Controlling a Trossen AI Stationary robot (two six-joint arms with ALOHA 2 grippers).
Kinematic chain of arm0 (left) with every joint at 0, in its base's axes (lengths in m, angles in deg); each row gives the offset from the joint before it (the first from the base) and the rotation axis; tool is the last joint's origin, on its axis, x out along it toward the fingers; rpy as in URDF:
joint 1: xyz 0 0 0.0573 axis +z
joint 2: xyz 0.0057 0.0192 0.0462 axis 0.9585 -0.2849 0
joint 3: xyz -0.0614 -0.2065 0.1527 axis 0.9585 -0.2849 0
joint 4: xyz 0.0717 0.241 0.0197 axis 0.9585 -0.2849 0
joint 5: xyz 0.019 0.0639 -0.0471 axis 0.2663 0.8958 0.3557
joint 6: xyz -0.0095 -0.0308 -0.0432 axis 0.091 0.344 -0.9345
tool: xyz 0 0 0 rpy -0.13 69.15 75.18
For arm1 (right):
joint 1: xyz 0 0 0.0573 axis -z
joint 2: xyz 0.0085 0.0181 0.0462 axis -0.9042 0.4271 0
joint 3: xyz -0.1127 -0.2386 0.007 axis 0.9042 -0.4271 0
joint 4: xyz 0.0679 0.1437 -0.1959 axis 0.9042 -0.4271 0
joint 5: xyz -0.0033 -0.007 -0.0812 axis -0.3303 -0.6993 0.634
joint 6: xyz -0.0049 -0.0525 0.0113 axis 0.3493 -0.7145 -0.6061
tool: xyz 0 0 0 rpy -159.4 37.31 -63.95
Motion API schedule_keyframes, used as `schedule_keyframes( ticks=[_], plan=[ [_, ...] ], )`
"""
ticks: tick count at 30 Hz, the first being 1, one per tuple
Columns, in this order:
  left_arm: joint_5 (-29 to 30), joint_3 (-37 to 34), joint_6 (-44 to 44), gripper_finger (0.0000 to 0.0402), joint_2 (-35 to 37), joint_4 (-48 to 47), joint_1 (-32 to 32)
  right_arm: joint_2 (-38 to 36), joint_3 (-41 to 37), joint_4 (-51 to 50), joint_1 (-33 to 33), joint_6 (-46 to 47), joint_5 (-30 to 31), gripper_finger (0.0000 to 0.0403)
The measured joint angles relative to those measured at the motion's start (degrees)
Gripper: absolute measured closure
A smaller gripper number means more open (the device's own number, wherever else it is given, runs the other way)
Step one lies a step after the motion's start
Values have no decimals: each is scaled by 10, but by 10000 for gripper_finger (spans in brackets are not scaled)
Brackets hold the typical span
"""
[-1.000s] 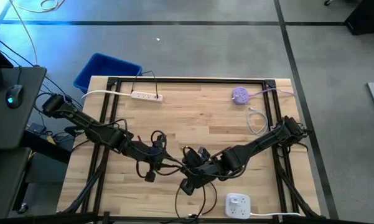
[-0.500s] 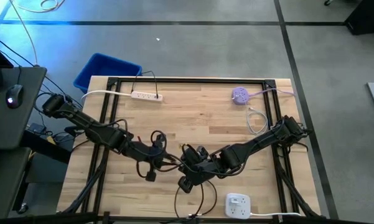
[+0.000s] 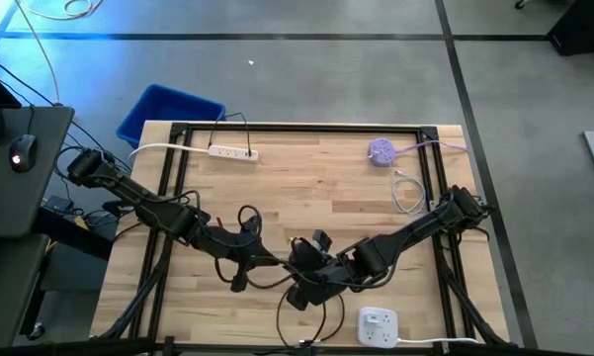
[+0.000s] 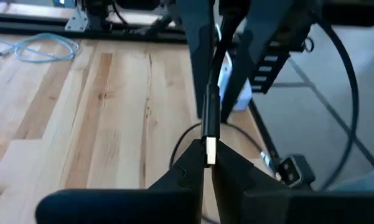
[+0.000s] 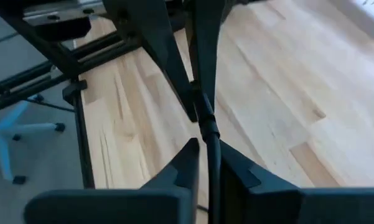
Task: Insert USB
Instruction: Insert the black charger cable into the white charger adapter in the bottom white outlet extension
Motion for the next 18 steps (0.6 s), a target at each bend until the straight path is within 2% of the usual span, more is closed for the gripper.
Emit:
schedule_keyframes(
  ticks=[6, 9, 13, 18],
  plan=[
    [1, 0, -1, 401, 0, 28, -1, -1, 0, 27, -9, -15, 62, 282],
    [0, 0, -7, 401, 0, 35, 0, -2, 0, 33, -9, -15, 70, 265],
    [0, 0, -10, 401, 0, 37, 0, -2, 0, 34, -9, -15, 65, 269],
    [1, 0, -14, 401, 0, 36, 0, -2, 0, 34, -10, -14, 64, 313]
  ],
)
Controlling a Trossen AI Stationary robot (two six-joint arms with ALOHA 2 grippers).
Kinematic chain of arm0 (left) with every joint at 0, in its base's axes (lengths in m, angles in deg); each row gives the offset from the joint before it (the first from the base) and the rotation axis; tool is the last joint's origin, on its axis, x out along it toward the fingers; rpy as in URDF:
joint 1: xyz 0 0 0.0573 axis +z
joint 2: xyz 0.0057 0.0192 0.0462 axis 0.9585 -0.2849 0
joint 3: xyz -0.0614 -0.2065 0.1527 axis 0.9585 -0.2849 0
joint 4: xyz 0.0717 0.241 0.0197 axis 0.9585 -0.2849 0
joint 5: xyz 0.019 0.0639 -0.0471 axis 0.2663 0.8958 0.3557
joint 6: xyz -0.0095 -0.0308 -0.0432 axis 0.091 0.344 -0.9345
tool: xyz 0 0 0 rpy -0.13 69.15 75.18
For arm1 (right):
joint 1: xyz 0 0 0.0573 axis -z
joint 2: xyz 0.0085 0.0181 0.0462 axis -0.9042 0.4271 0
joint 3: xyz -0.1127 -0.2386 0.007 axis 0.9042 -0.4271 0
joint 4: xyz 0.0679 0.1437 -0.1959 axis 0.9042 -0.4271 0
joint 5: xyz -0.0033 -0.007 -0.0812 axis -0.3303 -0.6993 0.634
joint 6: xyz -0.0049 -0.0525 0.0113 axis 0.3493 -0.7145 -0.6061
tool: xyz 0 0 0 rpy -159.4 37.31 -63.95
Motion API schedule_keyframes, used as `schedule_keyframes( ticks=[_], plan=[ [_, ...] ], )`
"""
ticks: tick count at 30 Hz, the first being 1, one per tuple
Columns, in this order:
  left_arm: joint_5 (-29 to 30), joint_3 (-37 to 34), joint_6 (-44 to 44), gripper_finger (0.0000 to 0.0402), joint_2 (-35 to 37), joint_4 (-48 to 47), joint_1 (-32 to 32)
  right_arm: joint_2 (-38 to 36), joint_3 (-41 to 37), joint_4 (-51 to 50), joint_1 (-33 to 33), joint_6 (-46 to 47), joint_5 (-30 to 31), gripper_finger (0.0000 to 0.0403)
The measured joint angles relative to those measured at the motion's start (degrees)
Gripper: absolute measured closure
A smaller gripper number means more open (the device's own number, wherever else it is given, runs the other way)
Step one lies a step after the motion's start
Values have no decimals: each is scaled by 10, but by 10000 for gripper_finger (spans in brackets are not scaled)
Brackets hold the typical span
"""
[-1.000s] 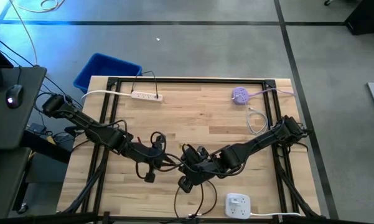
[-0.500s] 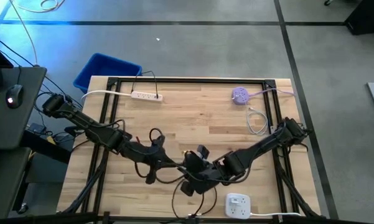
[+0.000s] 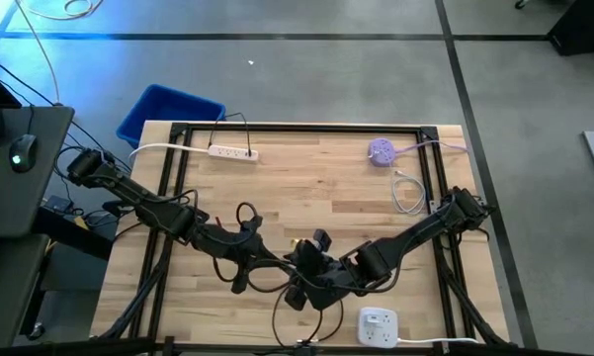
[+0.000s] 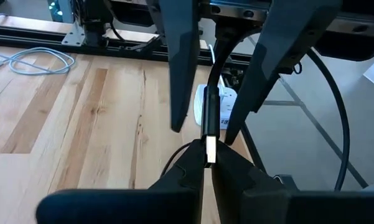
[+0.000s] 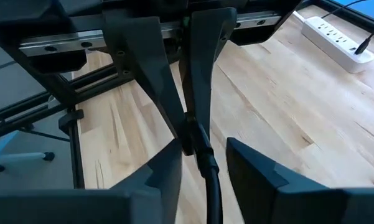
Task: Insert USB
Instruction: Insert the black charger cable into the white charger adapter in the bottom white outlet extension
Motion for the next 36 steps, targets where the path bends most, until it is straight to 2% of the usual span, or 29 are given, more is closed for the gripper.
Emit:
schedule_keyframes(
  ticks=[7, 15, 18, 24, 27, 31, 36],
  plan=[
    [0, 0, -1, 401, 1, -1, 0, -2, 0, 0, 0, 4, -18, 389],
    [-2, 0, -1, 401, 1, -14, 0, -2, 0, 0, 1, 26, -33, 397],
    [-2, 0, -1, 401, 1, -12, 0, -3, 0, 0, 1, 25, -31, 387],
    [8, 0, -1, 401, 1, -18, 0, -3, 0, 2, -1, -7, -2, 317],
    [8, 0, -1, 401, 1, -17, 0, -3, 0, 2, -2, -16, -3, 294],
    [8, 0, -1, 401, 1, -16, 0, -3, 0, 2, -2, -31, 8, 290],
    [7, 0, -1, 401, 1, -15, 1, -3, 0, 1, -1, -35, 8, 309]
  ],
)
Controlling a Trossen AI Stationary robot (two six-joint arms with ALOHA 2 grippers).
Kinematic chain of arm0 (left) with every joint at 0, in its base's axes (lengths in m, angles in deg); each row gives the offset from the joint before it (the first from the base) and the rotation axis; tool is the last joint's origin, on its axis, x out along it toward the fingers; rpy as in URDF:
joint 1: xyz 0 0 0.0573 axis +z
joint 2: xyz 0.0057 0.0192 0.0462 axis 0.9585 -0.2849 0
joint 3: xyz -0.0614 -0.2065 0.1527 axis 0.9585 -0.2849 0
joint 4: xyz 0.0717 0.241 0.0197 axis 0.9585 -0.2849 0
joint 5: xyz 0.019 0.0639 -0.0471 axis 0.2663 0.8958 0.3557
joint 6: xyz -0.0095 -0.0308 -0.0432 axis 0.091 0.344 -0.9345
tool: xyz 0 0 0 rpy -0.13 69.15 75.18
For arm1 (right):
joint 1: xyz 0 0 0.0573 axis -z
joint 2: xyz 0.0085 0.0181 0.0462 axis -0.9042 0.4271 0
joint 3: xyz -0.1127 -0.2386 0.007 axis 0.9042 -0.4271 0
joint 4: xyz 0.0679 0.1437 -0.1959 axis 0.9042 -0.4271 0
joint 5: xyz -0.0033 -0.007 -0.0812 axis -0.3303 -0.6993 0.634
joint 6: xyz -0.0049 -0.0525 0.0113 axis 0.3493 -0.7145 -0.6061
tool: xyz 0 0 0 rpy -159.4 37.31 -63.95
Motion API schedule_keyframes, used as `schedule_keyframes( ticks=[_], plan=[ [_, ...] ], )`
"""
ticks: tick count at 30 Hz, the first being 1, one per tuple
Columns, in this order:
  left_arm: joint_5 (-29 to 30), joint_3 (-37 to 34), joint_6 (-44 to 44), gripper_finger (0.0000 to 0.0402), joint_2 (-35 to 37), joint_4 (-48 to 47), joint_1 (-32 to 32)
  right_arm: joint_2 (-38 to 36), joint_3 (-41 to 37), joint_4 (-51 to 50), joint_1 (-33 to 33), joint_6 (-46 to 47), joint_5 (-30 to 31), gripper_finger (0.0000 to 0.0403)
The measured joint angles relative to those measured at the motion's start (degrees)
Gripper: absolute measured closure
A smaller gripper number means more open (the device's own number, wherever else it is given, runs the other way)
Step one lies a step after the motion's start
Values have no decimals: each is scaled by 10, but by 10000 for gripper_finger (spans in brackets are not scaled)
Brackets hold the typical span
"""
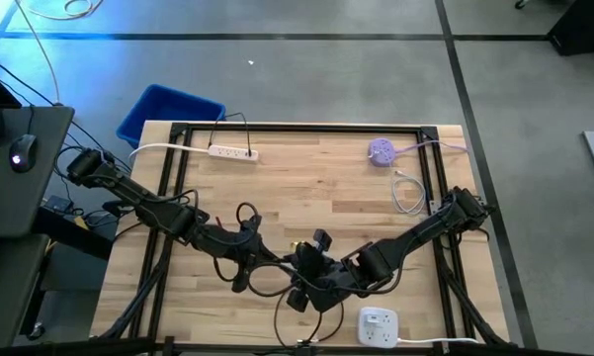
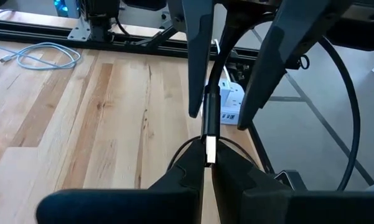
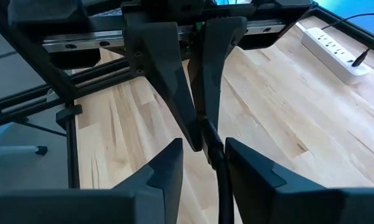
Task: Insert USB
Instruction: Insert the black charger cable into the white charger adapter in the bottom white outlet extension
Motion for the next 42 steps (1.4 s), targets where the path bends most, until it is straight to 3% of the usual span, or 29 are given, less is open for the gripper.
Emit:
schedule_keyframes(
  ticks=[11, 15, 19, 24, 32, 37, 42],
  plan=[
    [-5, 0, 2, 401, 0, -2, 0, 0, 0, 3, 7, 2, -18, 390],
    [-6, -1, 15, 399, 0, -4, -1, 0, 0, 9, 15, 13, -35, 395],
    [-33, -1, 62, 384, 0, -14, 0, -9, 0, -6, 30, 43, -100, 399],
    [-37, 0, 41, 363, 2, -54, -1, -48, 0, -41, 41, 70, -182, 400],
    [-36, 0, 15, 355, 2, -100, -1, -95, 1, -205, 41, 176, -358, 402],
    [-36, 0, -3, 355, 2, -124, -2, -90, 1, -298, -3, 227, -470, 402],
    [-31, 0, -9, 355, 2, -139, -2, -90, 1, -368, -72, 258, -485, 403]
  ],
)
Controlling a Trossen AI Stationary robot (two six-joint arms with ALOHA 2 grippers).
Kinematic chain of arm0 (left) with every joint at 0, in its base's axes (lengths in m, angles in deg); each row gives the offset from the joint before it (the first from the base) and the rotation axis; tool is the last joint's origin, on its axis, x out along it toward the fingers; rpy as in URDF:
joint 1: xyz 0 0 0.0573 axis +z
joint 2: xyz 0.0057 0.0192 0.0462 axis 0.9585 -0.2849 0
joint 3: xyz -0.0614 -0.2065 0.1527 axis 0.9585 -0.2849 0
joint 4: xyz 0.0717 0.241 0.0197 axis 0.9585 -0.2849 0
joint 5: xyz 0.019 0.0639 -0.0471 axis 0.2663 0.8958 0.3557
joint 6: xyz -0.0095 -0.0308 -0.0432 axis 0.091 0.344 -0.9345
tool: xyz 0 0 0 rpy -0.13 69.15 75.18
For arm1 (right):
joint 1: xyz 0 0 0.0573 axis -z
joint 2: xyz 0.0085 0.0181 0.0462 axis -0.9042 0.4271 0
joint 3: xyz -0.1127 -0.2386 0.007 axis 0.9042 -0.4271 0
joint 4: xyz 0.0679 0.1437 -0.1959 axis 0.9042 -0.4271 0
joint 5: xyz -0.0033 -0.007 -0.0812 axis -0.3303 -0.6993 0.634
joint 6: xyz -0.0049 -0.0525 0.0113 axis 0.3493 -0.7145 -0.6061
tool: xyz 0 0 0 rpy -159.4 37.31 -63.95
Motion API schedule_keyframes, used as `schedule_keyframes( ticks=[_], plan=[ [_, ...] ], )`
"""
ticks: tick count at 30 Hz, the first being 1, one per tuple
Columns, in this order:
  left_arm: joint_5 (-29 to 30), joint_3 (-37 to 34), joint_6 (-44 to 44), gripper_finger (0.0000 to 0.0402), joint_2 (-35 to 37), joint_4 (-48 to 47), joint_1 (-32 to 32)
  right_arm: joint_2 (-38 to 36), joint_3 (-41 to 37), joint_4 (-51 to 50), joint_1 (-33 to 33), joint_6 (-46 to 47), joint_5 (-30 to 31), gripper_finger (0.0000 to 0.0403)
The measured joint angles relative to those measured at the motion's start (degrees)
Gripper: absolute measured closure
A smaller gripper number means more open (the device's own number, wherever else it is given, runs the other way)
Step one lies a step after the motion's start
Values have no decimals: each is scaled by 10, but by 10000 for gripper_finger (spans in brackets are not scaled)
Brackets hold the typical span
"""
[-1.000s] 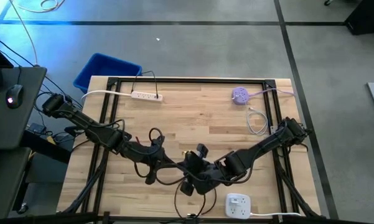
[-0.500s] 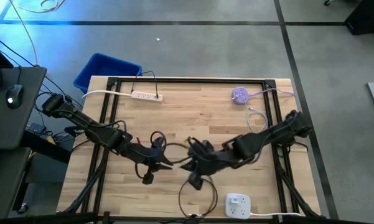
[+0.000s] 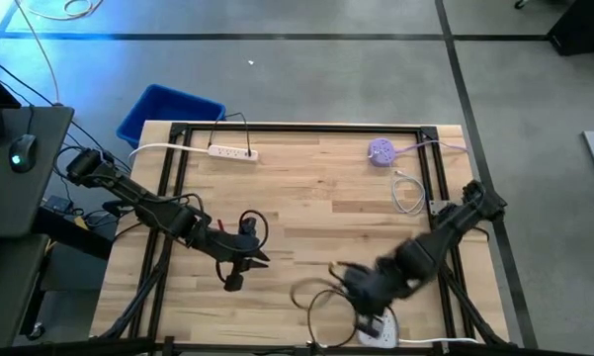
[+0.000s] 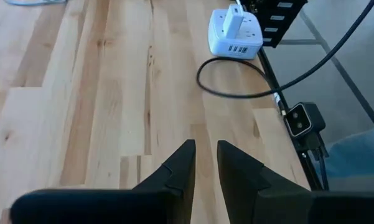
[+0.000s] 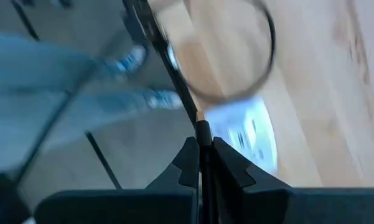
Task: Insert USB
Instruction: Insert the black charger cable into the white charger adapter in the bottom white outlet extension
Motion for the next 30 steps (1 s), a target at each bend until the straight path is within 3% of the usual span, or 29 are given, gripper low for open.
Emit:
schedule_keyframes(
  ticks=[8, 20, 30],
  plan=[
    [18, 0, 9, 355, 0, 6, 0, 42, 0, -46, -54, -37, -12, 403],
    [19, 0, 0, 355, 0, 7, 0, 117, 0, -56, -23, -104, -30, 403],
    [17, 0, -6, 355, 0, 6, -3, 138, 0, -57, -40, -121, -27, 403]
  ],
)
